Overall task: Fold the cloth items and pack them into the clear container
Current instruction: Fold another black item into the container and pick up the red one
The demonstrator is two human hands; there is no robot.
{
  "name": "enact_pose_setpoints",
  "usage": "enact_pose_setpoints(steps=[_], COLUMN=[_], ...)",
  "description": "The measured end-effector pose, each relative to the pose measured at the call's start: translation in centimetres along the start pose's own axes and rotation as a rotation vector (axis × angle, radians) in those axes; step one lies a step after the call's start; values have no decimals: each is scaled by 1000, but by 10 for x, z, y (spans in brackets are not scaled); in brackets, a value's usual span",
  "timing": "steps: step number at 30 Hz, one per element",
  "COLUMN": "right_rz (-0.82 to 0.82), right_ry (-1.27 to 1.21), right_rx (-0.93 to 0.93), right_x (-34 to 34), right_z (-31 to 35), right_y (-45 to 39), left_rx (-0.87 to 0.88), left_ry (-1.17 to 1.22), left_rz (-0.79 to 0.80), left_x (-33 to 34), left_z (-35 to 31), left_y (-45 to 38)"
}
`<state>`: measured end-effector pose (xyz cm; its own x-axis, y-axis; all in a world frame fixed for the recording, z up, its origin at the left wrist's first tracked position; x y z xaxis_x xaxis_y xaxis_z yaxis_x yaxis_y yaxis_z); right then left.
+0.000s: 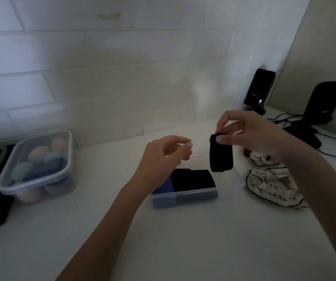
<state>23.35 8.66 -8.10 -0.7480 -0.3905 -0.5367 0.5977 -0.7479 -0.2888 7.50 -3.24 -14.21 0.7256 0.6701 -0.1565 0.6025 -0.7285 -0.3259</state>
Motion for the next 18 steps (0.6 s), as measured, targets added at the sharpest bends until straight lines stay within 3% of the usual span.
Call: enact_pose_setpoints(steps=[4, 18], right_rz=[80, 34], right_ry=[120, 661], right_rx=[19, -216], right_x=[10, 30], right_z=[-21, -40], right_y=[14, 33], left_rx=[156, 241], left_ry=[-191, -334], left_rz=[33, 113], left_x=[3, 7], left_z=[2, 4], left_y=[2, 4])
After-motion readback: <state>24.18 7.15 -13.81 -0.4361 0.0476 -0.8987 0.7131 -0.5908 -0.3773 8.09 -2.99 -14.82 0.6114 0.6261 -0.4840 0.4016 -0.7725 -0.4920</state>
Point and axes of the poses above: each hand's wrist, its own y-axis away from the middle knuckle, its own x-axis out of the palm, z = x × y, the point moved 3 cm from there along -y, towards the middle knuckle, and after that the axes turned 15 degrees about -z, right-handed, at the moved point
